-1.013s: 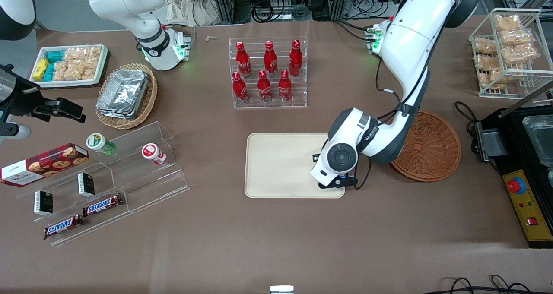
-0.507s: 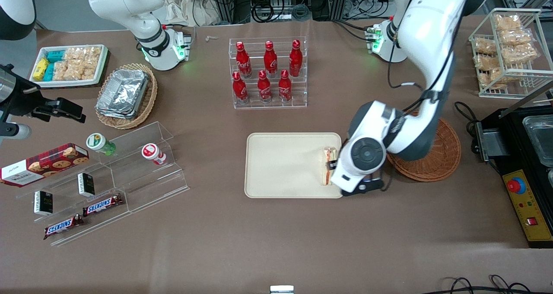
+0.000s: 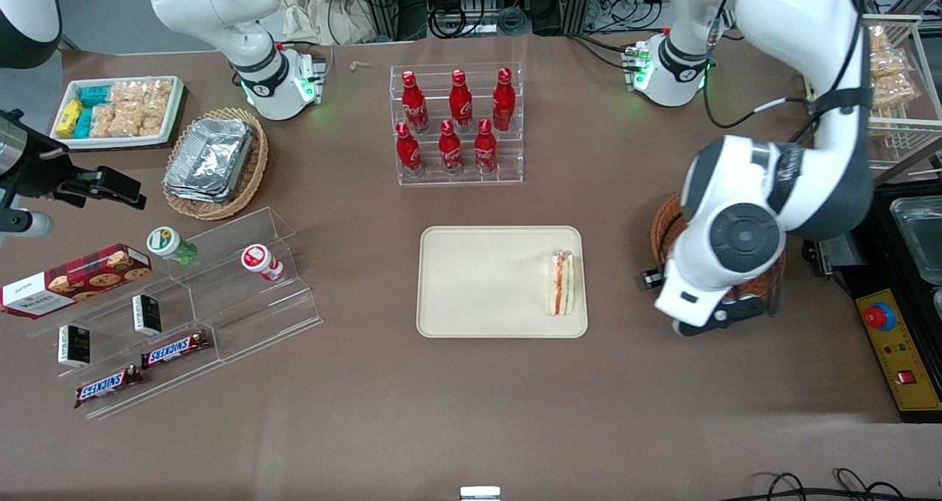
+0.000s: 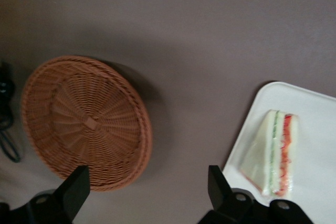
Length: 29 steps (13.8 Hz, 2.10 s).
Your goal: Place sandwich from basket to tray
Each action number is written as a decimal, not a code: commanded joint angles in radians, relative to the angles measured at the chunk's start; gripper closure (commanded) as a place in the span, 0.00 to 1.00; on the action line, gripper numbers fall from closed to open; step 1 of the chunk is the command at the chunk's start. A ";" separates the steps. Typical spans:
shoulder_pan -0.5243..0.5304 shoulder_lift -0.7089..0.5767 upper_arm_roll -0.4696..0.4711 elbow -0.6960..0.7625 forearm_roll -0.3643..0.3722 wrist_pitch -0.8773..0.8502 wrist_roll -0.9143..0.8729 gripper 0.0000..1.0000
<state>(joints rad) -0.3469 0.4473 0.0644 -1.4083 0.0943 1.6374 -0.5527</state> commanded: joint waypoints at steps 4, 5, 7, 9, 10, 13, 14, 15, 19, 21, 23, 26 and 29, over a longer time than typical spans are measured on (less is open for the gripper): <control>0.063 -0.151 0.068 -0.103 0.002 -0.021 0.212 0.00; 0.075 -0.174 0.065 -0.110 -0.002 -0.024 0.262 0.00; 0.115 -0.209 0.069 -0.126 -0.002 -0.057 0.351 0.00; 0.164 -0.248 0.071 -0.133 -0.005 -0.082 0.483 0.00; 0.190 -0.257 0.071 -0.133 -0.007 -0.091 0.528 0.00; 0.198 -0.260 0.072 -0.123 -0.010 -0.087 0.540 0.00; 0.198 -0.257 0.071 -0.110 -0.010 -0.081 0.534 0.00; 0.195 -0.250 0.068 -0.089 -0.008 -0.080 0.527 0.00; 0.198 -0.230 0.066 -0.016 -0.036 -0.087 0.539 0.00; 0.200 -0.219 0.071 0.014 -0.056 -0.091 0.539 0.00; 0.200 -0.220 0.072 0.014 -0.053 -0.093 0.537 0.00; 0.200 -0.220 0.072 0.014 -0.056 -0.094 0.537 0.00; 0.203 -0.220 0.072 0.012 -0.061 -0.093 0.533 0.00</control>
<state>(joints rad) -0.1500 0.2112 0.1336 -1.4299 0.0527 1.5601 -0.0279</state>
